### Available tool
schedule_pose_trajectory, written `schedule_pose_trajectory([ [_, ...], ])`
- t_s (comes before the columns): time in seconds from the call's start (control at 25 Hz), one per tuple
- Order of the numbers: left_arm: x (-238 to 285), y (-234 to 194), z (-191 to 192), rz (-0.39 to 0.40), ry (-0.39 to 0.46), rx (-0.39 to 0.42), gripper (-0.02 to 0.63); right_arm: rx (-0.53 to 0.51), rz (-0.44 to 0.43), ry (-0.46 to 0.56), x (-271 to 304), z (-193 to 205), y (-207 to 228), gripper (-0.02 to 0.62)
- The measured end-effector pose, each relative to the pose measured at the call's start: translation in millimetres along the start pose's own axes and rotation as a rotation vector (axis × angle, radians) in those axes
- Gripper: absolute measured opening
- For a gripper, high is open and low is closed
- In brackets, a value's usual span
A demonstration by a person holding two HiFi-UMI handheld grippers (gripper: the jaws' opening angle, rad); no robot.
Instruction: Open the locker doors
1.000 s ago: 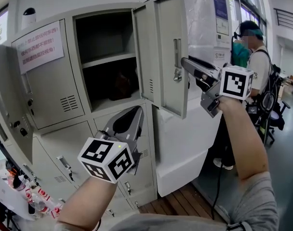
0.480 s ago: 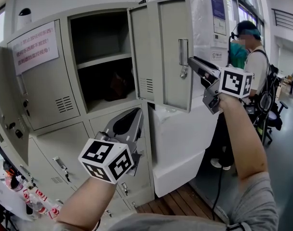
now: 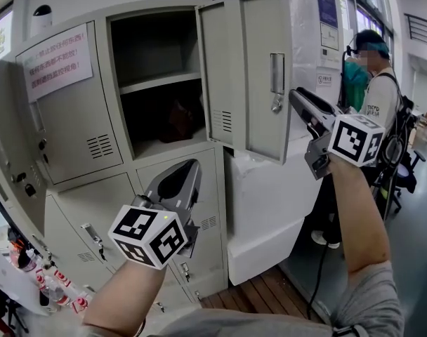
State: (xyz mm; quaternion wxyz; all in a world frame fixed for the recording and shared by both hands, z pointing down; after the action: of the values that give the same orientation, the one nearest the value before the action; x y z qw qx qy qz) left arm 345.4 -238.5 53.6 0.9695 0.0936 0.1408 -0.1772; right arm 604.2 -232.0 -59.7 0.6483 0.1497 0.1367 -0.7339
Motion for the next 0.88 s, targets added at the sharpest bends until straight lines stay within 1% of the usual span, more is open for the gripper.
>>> schedule_pose_trajectory([
  [0.08, -9.5, -2.8, 3.8, -0.011, -0.005, -0.005, 0.005, -0.017, 0.024, 0.023, -16.4, -1.1, -5.2, 0.098],
  [0.12, -15.7, -4.7, 5.9, -0.018, -0.007, -0.009, 0.005, -0.012, 0.018, 0.033, -25.2, -1.4, -10.8, 0.098],
  [0.2, -30.3, -10.1, 9.6, -0.037, -0.009, -0.020, 0.005, 0.011, -0.023, 0.042, -40.3, 0.8, -28.5, 0.097],
  [0.28, -47.3, -17.7, 12.4, -0.062, -0.009, -0.036, 0.005, 0.036, -0.079, 0.023, -49.5, 12.5, -51.5, 0.097],
  [0.4, -73.9, -30.3, 14.3, -0.106, -0.007, -0.057, 0.005, 0.081, -0.161, -0.051, -50.5, 47.6, -88.3, 0.096],
  [0.56, -103.1, -44.5, 16.7, -0.163, -0.007, -0.065, 0.005, 0.140, -0.258, -0.139, -37.3, 99.7, -135.6, 0.083],
  [0.68, -116.9, -47.4, 21.9, -0.166, -0.018, -0.063, 0.003, 0.169, -0.303, -0.174, -30.3, 132.5, -165.1, 0.081],
  [0.8, -127.8, -45.9, 31.3, -0.165, -0.047, -0.046, 0.002, 0.207, -0.346, -0.200, -30.2, 157.3, -189.3, 0.081],
  [0.88, -132.3, -48.4, 38.6, -0.164, -0.058, -0.069, 0.002, 0.237, -0.369, -0.211, -30.4, 169.1, -199.1, 0.081],
])
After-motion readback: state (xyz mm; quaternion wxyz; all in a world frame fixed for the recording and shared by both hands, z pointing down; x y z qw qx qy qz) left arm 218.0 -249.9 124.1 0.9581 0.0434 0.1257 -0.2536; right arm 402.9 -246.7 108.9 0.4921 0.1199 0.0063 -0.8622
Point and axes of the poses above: the fingertips, and each gripper's own axes: x forward along the fingers, y to its right, z out of its underside, the point moved 3 cm from there along -x, backward along the fingers, and after that the axes turned 15 degrees about z, right-handed, at the moved point
